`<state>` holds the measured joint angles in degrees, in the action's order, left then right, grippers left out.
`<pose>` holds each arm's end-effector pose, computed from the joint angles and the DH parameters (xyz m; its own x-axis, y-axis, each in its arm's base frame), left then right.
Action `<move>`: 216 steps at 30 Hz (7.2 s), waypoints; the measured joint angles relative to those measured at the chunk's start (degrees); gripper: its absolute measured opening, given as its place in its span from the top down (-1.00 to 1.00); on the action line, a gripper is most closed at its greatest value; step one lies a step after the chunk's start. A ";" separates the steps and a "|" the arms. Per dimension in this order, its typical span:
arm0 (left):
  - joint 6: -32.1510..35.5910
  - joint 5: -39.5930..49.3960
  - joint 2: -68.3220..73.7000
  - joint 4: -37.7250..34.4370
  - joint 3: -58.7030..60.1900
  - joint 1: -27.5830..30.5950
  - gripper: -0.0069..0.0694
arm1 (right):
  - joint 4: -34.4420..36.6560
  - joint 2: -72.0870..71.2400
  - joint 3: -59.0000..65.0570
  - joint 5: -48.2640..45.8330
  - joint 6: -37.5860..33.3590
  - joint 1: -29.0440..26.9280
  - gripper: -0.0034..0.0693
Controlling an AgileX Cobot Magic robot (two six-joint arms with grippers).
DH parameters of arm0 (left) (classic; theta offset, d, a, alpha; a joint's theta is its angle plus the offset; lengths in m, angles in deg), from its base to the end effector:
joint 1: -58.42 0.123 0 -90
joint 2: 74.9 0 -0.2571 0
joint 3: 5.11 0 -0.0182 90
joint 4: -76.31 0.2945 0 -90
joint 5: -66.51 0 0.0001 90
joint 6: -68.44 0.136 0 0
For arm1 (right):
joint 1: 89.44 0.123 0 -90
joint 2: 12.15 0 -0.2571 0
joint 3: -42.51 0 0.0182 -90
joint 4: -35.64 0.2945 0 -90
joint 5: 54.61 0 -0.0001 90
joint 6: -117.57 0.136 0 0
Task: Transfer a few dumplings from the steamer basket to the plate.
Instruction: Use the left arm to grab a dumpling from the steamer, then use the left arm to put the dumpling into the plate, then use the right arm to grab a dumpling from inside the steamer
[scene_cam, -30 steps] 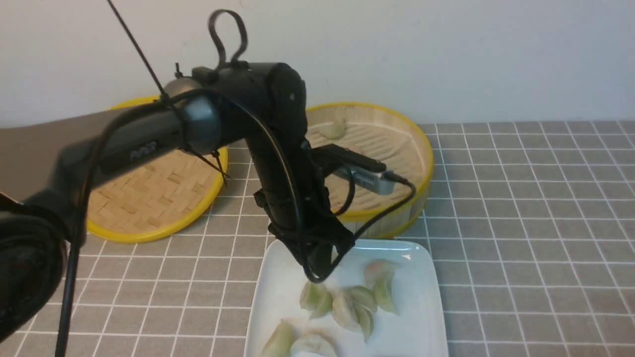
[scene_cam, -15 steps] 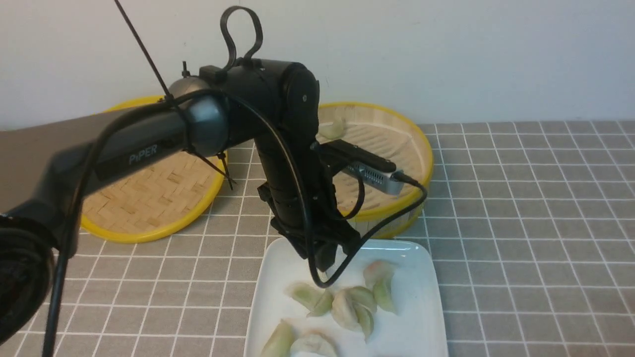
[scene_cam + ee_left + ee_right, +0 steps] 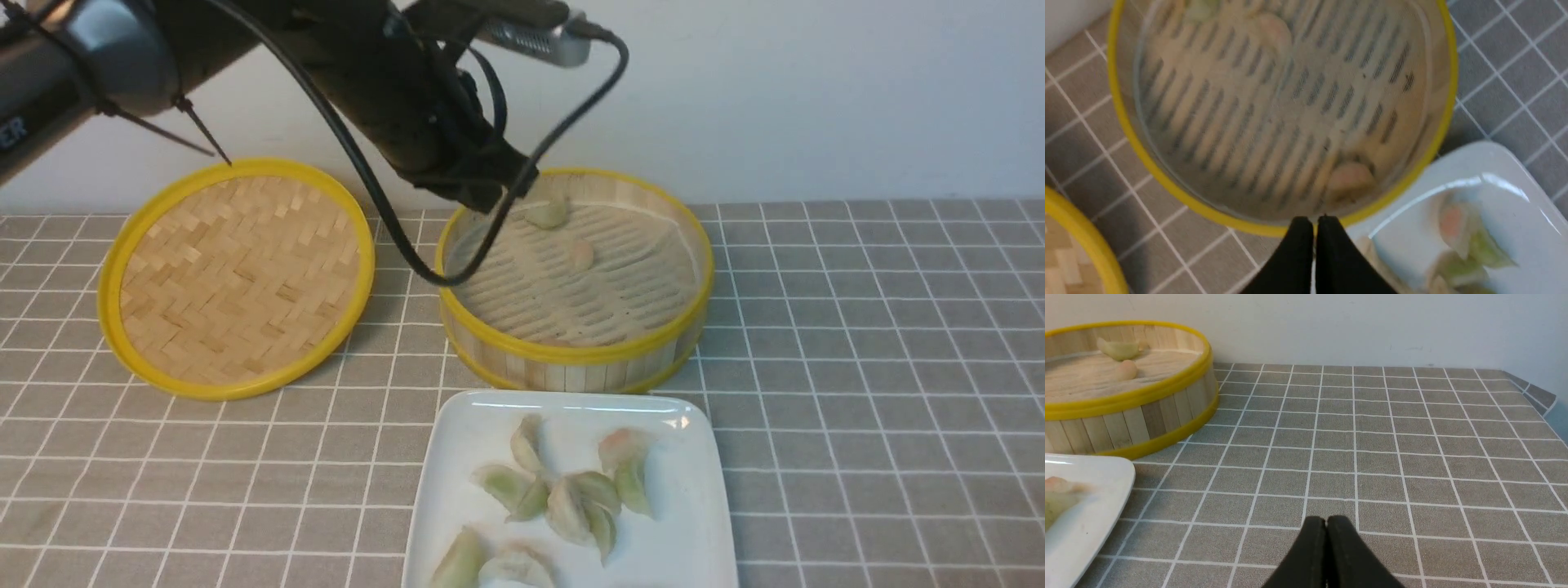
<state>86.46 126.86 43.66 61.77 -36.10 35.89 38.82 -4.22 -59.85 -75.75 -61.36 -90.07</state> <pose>0.4397 -0.2145 0.2680 -0.6723 0.4752 -0.5676 0.6191 0.7813 -0.0791 0.1678 0.0009 0.1602 -0.2869 0.0735 -0.9551 0.0121 0.9972 0.0732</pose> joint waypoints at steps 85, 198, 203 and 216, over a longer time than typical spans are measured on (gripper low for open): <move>19.83 -5.36 33.80 -9.06 -38.97 4.93 0.34 | 25.36 0.00 0.31 12.02 2.69 0.00 0.95; -11.92 12.66 -54.78 13.36 33.45 -3.71 0.83 | 8.58 150.50 -148.15 -46.41 -9.17 22.48 -0.29; -12.10 12.70 -54.73 13.53 35.31 -3.71 0.83 | 6.49 151.29 -148.19 -45.15 -9.23 22.85 -0.30; -12.14 12.70 -56.49 14.11 35.31 -3.71 0.83 | 3.97 153.79 -152.36 -48.50 -7.51 23.03 0.44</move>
<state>74.32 139.56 -12.82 75.87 -0.79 32.18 42.79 149.56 -212.21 -124.24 -68.88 -67.04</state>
